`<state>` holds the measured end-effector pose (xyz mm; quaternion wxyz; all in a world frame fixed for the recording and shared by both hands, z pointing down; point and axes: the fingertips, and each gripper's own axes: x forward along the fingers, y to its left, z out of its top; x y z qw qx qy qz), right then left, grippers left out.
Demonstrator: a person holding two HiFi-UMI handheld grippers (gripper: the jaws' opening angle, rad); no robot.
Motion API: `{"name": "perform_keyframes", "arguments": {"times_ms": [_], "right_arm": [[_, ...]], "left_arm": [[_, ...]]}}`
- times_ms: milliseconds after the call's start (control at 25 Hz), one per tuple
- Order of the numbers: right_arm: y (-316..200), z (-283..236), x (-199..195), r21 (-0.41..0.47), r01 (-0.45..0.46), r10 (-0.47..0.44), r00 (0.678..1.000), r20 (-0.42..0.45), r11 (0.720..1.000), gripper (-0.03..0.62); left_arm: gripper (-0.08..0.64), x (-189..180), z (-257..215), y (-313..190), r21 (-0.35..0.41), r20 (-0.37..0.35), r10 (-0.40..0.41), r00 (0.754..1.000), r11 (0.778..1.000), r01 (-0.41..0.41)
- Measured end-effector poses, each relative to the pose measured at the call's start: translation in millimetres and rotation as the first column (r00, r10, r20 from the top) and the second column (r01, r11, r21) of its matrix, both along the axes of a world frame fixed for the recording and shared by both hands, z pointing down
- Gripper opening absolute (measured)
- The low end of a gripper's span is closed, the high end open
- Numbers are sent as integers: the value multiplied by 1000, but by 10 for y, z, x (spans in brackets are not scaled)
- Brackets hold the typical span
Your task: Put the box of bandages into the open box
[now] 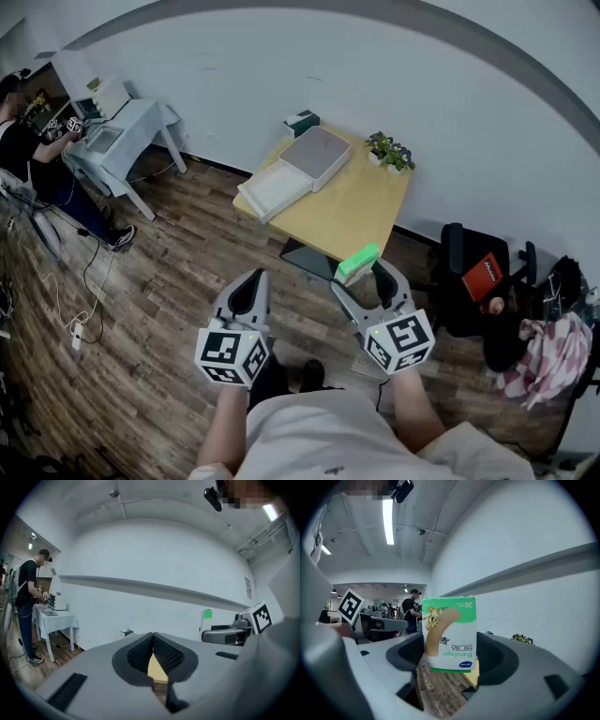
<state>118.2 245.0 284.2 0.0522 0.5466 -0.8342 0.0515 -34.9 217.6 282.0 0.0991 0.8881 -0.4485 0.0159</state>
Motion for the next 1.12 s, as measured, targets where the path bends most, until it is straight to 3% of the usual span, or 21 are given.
{"name": "perform_keyframes", "arguments": {"times_ms": [280,560,1120], "right_arm": [[129,59,-85,-14,16,-16,1000,-1,1000,351],[145,36,-70,-9,42,-41,998,52,999,351],[16,152,-197,-52,97,-95,995,42,994,350]], "left_arm": [[5,32,5,123,-5,12,21,1000,1000,-21],[5,45,60,157,-22,24,3,1000,1000,-2],[5,-171,193,101,-48,46,-54,997,997,56]]}}
